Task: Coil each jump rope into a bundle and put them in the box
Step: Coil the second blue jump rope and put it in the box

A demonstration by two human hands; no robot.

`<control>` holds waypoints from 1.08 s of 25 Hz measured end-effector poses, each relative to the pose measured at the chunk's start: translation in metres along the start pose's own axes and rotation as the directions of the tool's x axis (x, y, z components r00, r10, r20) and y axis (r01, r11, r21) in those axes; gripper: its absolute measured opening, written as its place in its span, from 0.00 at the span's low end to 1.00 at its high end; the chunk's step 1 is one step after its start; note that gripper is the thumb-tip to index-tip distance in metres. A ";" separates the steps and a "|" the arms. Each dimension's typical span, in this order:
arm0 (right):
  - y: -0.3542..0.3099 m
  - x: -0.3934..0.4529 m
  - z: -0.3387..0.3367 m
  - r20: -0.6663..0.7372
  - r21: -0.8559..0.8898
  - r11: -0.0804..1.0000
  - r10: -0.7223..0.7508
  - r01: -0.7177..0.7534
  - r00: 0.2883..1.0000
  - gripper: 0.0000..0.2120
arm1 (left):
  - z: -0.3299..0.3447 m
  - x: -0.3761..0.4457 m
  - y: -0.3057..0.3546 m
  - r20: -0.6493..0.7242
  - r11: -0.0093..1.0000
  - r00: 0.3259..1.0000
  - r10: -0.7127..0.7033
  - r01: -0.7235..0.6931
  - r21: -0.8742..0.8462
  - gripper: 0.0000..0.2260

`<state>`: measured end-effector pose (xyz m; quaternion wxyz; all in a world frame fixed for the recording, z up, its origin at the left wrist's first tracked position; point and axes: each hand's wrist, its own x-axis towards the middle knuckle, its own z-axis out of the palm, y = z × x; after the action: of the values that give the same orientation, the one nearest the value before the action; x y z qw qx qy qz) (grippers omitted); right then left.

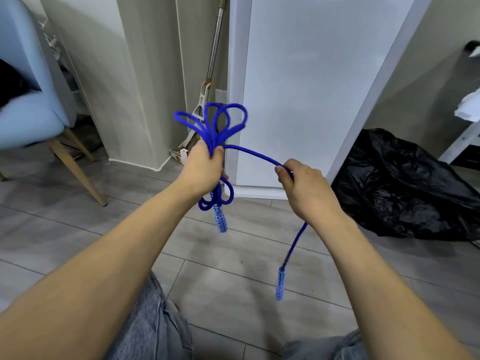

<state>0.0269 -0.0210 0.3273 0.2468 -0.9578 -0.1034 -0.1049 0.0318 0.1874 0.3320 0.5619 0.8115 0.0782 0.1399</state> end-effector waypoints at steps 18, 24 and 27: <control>-0.020 -0.006 0.005 0.141 0.180 0.983 -0.066 0.040 0.988 0.13 | 0.009 -0.012 0.002 0.326 0.854 0.910 -0.256 0.371 -0.364 0.08; -0.027 -0.012 0.011 0.114 0.044 0.983 -0.181 0.177 0.977 0.09 | 0.025 -0.021 0.003 0.322 0.798 0.893 -0.315 0.433 -0.419 0.08; -0.033 -0.016 0.016 0.191 0.005 0.973 -0.227 0.230 0.955 0.08 | 0.026 -0.024 0.003 0.322 0.819 0.897 -0.303 0.417 -0.393 0.06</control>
<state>0.0058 0.0122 0.3245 0.2139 -0.9471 -0.2357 -0.0417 0.0171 0.1560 0.3228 0.7565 0.6391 0.1265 -0.0566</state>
